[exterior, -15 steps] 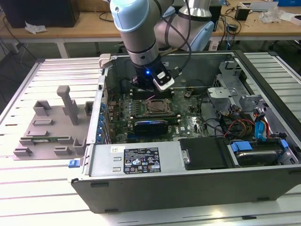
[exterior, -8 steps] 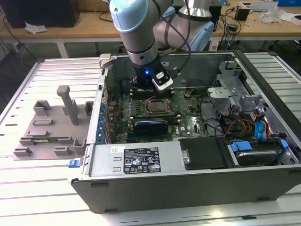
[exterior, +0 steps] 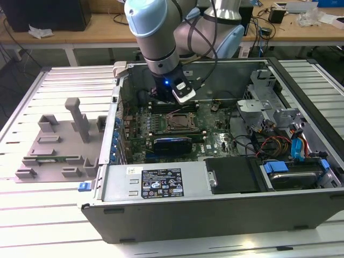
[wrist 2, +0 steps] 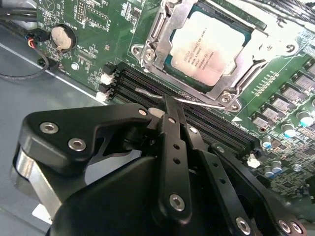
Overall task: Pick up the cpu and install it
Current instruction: 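Install the first cpu locking lever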
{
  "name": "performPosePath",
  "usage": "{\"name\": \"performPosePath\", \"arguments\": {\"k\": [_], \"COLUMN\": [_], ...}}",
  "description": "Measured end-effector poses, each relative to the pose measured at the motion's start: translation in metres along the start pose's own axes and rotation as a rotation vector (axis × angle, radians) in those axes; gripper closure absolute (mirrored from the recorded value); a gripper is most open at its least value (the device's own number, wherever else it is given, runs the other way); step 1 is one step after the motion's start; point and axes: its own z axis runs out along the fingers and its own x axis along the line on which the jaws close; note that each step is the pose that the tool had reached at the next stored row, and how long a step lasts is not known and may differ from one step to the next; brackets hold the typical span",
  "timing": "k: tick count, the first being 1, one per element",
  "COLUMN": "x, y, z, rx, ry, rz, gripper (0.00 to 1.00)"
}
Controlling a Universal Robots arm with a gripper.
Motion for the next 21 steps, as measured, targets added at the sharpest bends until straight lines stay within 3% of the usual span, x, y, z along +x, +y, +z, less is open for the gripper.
{"name": "performPosePath", "arguments": {"k": [8, 21], "x": [0.0022, 0.0064], "y": [-0.0012, 0.0001], "z": [0.0044, 0.0105], "rx": [0.0147, 0.0316], "ry": [-0.016, -0.035], "rz": [0.06, 0.131], "gripper": [0.89, 0.89]}}
